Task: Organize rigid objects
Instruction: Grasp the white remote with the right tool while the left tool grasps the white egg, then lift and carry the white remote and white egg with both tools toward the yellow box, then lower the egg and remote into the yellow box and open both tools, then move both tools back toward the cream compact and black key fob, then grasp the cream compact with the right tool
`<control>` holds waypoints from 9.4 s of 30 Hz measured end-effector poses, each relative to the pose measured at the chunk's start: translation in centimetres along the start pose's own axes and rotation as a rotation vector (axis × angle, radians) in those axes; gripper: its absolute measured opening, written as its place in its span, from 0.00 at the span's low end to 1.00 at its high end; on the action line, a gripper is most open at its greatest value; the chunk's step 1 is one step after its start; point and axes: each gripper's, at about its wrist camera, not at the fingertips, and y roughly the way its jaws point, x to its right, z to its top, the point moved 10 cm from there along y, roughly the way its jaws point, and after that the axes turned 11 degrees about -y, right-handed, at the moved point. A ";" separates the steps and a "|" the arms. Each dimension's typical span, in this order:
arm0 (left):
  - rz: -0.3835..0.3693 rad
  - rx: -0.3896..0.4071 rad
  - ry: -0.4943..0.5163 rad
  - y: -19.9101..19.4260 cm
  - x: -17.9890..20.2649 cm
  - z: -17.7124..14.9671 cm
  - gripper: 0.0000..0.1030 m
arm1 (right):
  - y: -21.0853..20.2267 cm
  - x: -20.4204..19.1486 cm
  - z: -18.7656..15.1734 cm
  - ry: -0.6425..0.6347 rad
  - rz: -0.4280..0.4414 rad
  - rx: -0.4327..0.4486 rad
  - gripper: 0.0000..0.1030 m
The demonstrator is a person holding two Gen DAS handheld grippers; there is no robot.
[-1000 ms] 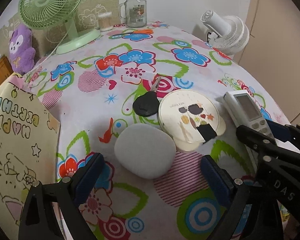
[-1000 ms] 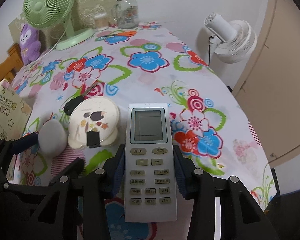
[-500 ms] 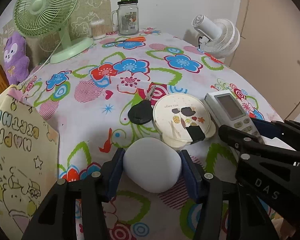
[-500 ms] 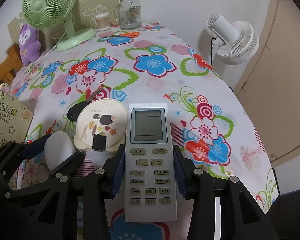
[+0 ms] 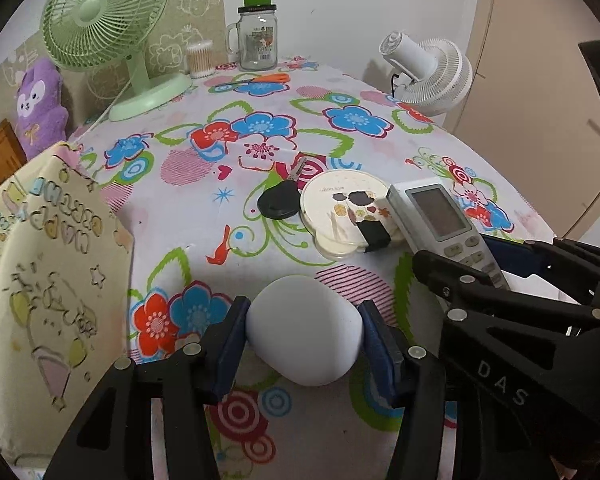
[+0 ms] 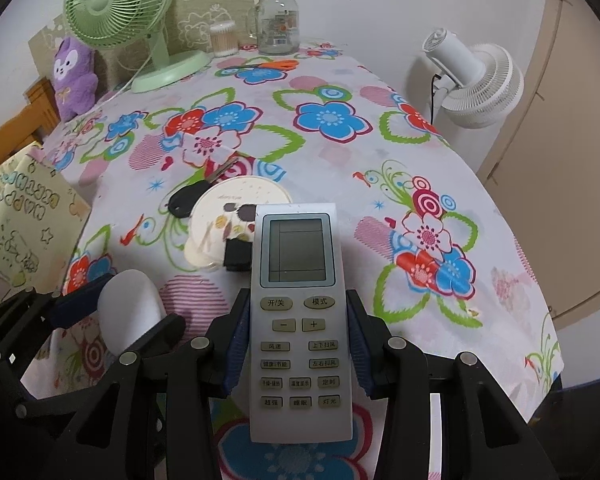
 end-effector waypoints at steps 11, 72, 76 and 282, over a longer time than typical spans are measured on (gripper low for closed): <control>0.000 0.037 0.012 -2.6 0.7 -0.3 0.55 | -2.7 0.0 -0.7 0.022 -0.004 0.034 0.46; 0.082 0.195 0.019 -16.0 -5.8 3.4 0.55 | -14.7 -8.4 5.5 -0.136 0.043 0.184 0.46; 0.086 0.196 0.006 -16.1 -7.2 3.7 0.55 | -14.4 -9.6 6.3 -0.151 0.055 0.179 0.46; 0.080 0.028 -0.020 0.7 -0.2 2.6 0.97 | 1.7 -1.9 4.3 -0.197 0.153 0.042 0.90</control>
